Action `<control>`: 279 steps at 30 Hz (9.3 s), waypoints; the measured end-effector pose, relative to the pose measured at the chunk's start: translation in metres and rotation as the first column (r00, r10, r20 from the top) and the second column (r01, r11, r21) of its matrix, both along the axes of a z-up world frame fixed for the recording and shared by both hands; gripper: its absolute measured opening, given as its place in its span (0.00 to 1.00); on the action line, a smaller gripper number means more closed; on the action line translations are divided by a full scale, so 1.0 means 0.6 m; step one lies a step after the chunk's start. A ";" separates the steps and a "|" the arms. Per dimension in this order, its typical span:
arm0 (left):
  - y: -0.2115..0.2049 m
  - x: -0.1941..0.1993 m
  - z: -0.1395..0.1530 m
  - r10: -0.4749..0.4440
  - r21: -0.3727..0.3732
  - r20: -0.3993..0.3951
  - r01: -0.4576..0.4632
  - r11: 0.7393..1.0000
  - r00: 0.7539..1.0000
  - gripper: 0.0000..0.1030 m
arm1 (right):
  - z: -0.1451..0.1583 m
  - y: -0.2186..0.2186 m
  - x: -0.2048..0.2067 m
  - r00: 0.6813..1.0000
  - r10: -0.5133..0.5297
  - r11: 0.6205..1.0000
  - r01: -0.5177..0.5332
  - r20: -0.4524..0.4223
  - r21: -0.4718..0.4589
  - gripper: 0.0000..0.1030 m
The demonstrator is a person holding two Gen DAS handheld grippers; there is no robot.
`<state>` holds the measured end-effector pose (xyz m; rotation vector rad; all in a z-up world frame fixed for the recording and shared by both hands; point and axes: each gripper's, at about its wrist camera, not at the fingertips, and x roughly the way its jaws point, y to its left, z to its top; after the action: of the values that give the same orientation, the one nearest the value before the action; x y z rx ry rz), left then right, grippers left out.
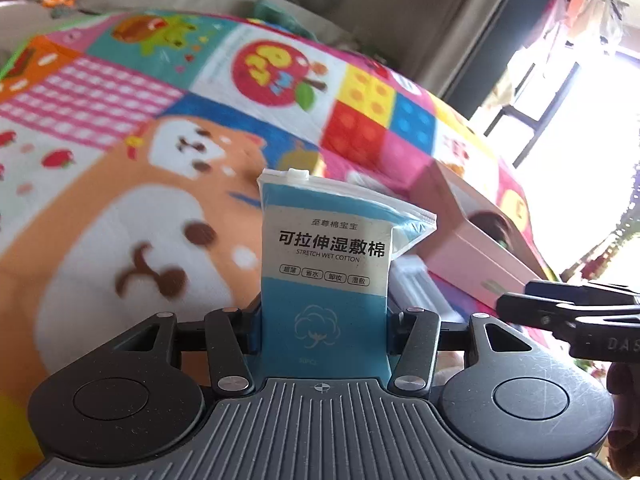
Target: Organize objects
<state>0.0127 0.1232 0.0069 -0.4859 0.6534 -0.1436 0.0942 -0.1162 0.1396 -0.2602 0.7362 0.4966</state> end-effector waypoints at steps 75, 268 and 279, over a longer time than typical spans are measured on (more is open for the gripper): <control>-0.261 0.105 0.171 -0.339 0.366 0.025 0.307 0.879 0.940 0.47 | 0.185 -0.288 0.105 0.950 -0.306 0.892 0.310 -0.066 0.329 0.28; -0.164 -0.086 -0.003 -0.197 0.321 0.025 0.178 0.930 0.980 0.50 | -0.101 -0.044 -0.026 0.988 -0.007 0.971 0.043 -0.154 0.237 0.39; -0.158 -0.087 -0.004 -0.193 0.300 0.028 0.176 0.938 0.981 0.50 | -0.104 -0.154 -0.081 0.990 -0.131 0.987 0.134 -0.045 0.085 0.35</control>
<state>-0.0396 0.0283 0.0043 -0.1295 0.6511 -0.2325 0.0455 -0.2089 0.0773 -0.1189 0.7623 0.4075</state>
